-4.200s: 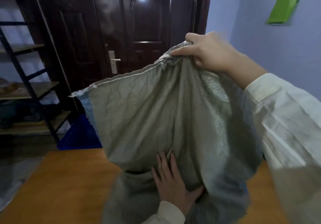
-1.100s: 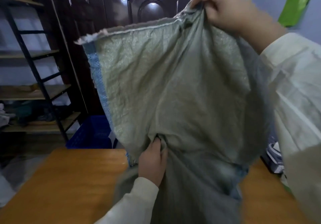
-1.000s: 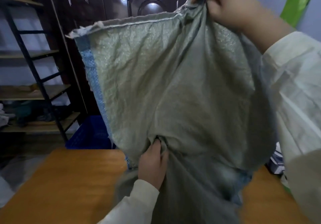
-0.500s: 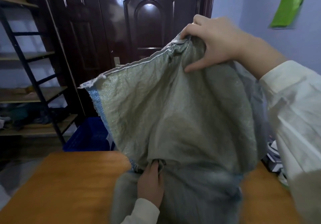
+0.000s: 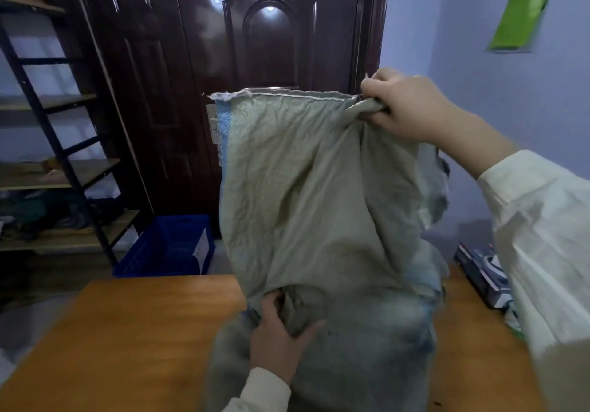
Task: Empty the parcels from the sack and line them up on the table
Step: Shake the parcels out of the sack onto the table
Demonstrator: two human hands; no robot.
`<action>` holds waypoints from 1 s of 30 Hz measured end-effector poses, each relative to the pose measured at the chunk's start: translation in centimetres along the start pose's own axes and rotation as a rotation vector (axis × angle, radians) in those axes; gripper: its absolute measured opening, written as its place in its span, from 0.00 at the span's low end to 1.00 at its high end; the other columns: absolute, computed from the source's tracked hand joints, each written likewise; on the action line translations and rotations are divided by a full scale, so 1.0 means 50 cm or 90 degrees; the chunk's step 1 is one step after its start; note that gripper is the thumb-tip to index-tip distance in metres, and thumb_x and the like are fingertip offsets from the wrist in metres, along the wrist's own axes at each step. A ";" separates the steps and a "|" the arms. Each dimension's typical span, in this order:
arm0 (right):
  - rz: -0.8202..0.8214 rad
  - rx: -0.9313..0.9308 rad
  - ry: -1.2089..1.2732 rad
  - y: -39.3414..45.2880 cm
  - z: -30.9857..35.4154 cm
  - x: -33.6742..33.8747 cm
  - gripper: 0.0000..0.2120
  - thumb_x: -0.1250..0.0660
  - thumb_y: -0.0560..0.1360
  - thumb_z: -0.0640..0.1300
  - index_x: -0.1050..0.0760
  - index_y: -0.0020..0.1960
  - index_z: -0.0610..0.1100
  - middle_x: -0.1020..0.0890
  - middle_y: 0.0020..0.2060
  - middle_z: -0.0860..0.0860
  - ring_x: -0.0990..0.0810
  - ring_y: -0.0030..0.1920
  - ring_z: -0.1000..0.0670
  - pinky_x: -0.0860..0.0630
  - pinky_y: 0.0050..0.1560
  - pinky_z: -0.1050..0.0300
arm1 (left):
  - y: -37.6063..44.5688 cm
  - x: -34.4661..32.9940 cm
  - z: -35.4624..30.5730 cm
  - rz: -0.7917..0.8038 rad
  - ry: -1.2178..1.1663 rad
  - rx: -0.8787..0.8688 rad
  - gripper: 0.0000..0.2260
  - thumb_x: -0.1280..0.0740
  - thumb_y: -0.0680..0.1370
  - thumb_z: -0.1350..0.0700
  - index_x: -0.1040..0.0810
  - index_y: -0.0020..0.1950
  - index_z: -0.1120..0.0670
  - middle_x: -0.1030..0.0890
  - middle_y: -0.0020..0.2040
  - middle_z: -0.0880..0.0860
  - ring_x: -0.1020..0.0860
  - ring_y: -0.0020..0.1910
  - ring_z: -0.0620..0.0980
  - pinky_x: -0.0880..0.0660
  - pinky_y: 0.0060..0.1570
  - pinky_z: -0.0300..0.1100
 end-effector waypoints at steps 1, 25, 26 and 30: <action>0.001 -0.023 0.080 -0.003 0.001 -0.004 0.07 0.37 0.75 0.43 0.31 0.48 0.40 0.26 0.41 0.46 0.27 0.38 0.41 0.37 0.39 0.54 | 0.001 -0.001 -0.001 0.004 0.021 -0.002 0.42 0.24 0.65 0.45 0.43 0.71 0.52 0.31 0.67 0.50 0.29 0.66 0.52 0.32 0.62 0.42; -0.216 -0.118 0.184 0.110 0.009 0.129 0.16 0.45 0.68 0.37 0.30 0.54 0.38 0.24 0.45 0.39 0.25 0.49 0.41 0.30 0.48 0.45 | 0.055 0.108 -0.134 -0.098 0.056 -0.320 0.24 0.34 0.75 0.59 0.36 0.65 0.40 0.19 0.51 0.55 0.21 0.50 0.55 0.25 0.55 0.49; -0.225 -0.152 0.169 0.119 0.001 0.147 0.17 0.45 0.70 0.37 0.29 0.57 0.36 0.23 0.52 0.37 0.25 0.55 0.39 0.31 0.53 0.45 | 0.061 0.121 -0.148 -0.116 0.045 -0.345 0.25 0.33 0.74 0.61 0.37 0.63 0.38 0.19 0.51 0.55 0.22 0.50 0.53 0.25 0.55 0.48; -0.188 -0.169 0.151 0.119 -0.001 0.157 0.18 0.46 0.74 0.37 0.29 0.61 0.35 0.25 0.59 0.36 0.28 0.61 0.39 0.34 0.59 0.48 | 0.057 0.112 -0.139 -0.078 0.026 -0.321 0.23 0.33 0.75 0.58 0.37 0.63 0.38 0.19 0.52 0.53 0.22 0.51 0.51 0.26 0.55 0.43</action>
Point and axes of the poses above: each hand's wrist, its own y-axis towards the middle knuckle, its own x-axis out of the back of the hand, z = x × y, the point moved 4 cm from there along y, towards the middle knuckle
